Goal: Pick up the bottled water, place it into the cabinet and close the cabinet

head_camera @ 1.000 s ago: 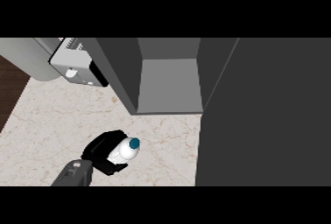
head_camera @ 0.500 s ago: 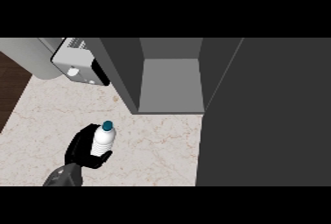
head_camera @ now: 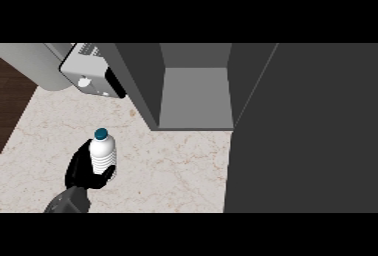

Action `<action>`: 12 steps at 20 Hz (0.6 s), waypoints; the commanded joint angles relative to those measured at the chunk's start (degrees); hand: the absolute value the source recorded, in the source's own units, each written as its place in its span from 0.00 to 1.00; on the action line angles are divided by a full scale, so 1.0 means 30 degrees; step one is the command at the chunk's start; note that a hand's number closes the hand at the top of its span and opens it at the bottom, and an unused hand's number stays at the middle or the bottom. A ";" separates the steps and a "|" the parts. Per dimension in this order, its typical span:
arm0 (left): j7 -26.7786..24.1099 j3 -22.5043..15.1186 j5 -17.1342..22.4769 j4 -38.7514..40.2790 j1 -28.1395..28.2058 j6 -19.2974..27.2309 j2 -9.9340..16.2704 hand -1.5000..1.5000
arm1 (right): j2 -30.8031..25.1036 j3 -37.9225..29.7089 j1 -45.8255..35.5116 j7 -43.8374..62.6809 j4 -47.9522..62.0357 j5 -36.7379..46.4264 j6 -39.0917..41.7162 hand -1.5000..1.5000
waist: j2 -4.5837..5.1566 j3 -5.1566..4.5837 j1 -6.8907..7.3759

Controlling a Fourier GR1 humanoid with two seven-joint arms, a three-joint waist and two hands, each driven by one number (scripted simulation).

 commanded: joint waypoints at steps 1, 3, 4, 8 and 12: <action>0.1294 0.0033 0.1414 -0.1729 0.0603 -0.1465 -0.0090 1.00 | 0.0035 0.0415 0.0051 0.0135 -0.0359 0.0112 -0.0332 0.00 | -0.0030 0.0010 0.0041; 0.1872 -0.0521 0.1561 -0.3681 0.1240 -0.0314 -0.1089 1.00 | 0.0146 0.0145 -0.1139 0.1306 -0.0099 0.0063 -0.0814 0.00 | -0.0043 0.0018 0.0150; 0.1912 -0.0765 0.1558 -0.4450 0.1794 0.0126 -0.1289 1.00 | -0.0213 0.0199 -0.0724 0.0003 0.0419 0.0206 -0.0145 0.00 | -0.0039 0.0016 0.0086; 0.4148 -0.1499 0.2057 -0.7118 0.2005 0.1530 -0.1851 1.00 | -0.0327 0.0877 -0.0091 0.0444 0.0007 0.0148 -0.0342 0.00 | -0.0029 0.0012 0.0043; 0.6154 -0.2654 0.2089 -1.0253 0.2902 0.2716 -0.2580 1.00 | -0.0517 0.0040 -0.0150 -0.0514 0.0423 -0.0685 0.0010 0.00 | -0.0039 0.0018 0.0066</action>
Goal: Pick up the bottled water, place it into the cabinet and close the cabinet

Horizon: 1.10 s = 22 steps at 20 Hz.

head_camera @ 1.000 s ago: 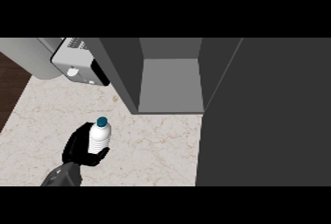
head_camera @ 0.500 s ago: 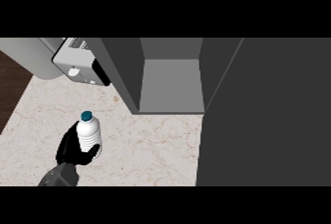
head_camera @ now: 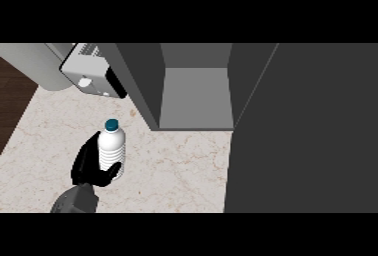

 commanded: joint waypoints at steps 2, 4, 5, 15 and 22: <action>0.1900 -0.2472 0.1010 -0.4085 0.0059 0.3075 -0.0929 1.00 | -0.0183 0.0264 0.0280 -0.0350 0.0467 -0.0199 0.0207 0.00 | -0.0032 0.0010 -0.0001; 0.2958 -0.2525 0.0881 -0.6704 0.1329 0.2978 -0.0943 1.00 | -0.0375 0.0303 0.0870 0.0247 -0.1058 -0.0541 -0.0120 0.00 | -0.0039 0.0006 0.0050; 0.1923 -0.3644 0.0895 -0.5904 0.0662 0.3921 -0.0948 1.00 | 0.0350 0.0272 -0.0932 0.0293 0.0347 -0.0294 -0.0499 0.00 | 0.0017 -0.0003 0.0004; 0.3818 -0.6839 0.0484 -0.7295 -0.3140 1.0467 -0.0965 1.00 | 0.0031 0.0614 -0.0347 -0.0754 0.0882 -0.0144 -0.0309 0.00 | 0.0045 -0.0006 -0.0192; 0.4178 -0.8264 -0.0671 -0.7059 -0.5561 1.3731 -0.0934 1.00 | 0.0002 0.1168 -0.0253 -0.0058 0.0222 -0.0019 -0.0587 0.00 | 0.0038 0.0006 -0.0490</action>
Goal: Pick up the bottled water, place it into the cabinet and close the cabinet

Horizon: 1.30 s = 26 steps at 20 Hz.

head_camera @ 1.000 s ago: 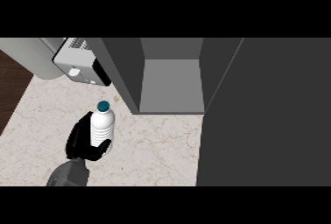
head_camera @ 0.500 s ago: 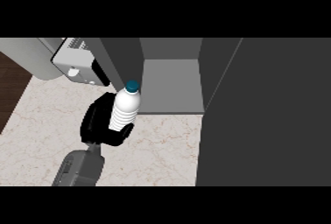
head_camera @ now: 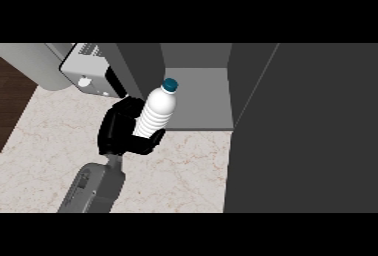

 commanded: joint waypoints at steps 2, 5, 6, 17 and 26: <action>0.0405 -0.1110 -0.1768 0.1104 -0.4577 0.2399 -0.0689 1.00 | 0.0331 -0.0065 -0.0715 -0.0432 0.1318 -0.0055 0.0045 0.00 | 0.0151 0.0096 -0.0617; 0.0280 -0.1518 -0.2823 0.1498 -0.4785 0.3170 -0.0677 1.00 | 0.0405 0.0495 -0.0403 -0.0693 0.1126 0.0325 -0.0013 0.00 | 0.0150 0.0095 -0.0866; 0.0293 -0.1734 -0.2888 0.1649 -0.5132 0.3588 -0.0674 1.00 | 0.0140 0.0152 -0.0667 0.0145 0.0496 -0.0100 0.0019 0.00 | 0.0211 0.0088 -0.1047; 0.1896 -0.1371 -0.5052 0.2473 -0.6510 0.6500 0.0123 1.00 | 0.0079 0.0177 -0.1616 0.0287 0.0853 -0.0564 0.0517 0.00 | 0.0374 0.0095 -0.1710; 0.2268 -0.1704 -0.6818 0.3188 -0.6299 0.7914 0.1068 1.00 | 0.0025 0.0288 -0.1944 0.0630 0.0926 -0.0614 0.0564 0.00 | 0.0559 0.0069 -0.2322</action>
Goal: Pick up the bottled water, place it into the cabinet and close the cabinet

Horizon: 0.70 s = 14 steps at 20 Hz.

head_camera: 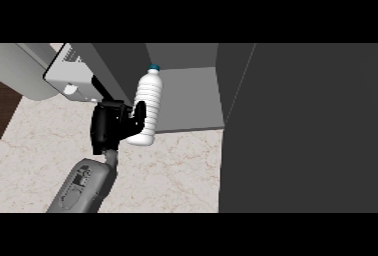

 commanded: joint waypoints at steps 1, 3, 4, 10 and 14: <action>0.1296 -0.0489 -0.0711 0.2990 -0.5633 -0.0079 -0.1158 1.00 | 0.0011 -0.0053 -0.0373 0.0328 0.0004 -0.0232 0.0041 0.00 | 0.0573 -0.0002 -0.0976; 0.0890 -0.0422 -0.1418 0.3467 -0.5483 0.0641 -0.0874 1.00 | 0.0155 0.0159 -0.0678 0.0099 0.0531 -0.0068 0.0152 0.00 | 0.0678 -0.0001 -0.1147; 0.0885 -0.0127 -0.1393 0.3699 -0.5457 0.0554 -0.0464 1.00 | 0.0192 0.0381 -0.0269 -0.0068 0.0456 -0.0062 0.0154 0.00 | 0.0623 -0.0008 -0.1142; 0.1647 -0.0927 -0.3420 0.4508 -0.5405 0.1870 0.0302 1.00 | -0.0449 0.0055 -0.0180 0.0058 0.0359 -0.0082 0.0521 0.00 | 0.0585 0.0018 -0.1215; 0.1706 -0.0994 -0.4333 0.4915 -0.5386 0.2541 0.0867 1.00 | -0.0106 -0.0188 -0.0637 -0.0279 0.0957 -0.0114 0.0386 0.00 | 0.0715 0.0018 -0.1284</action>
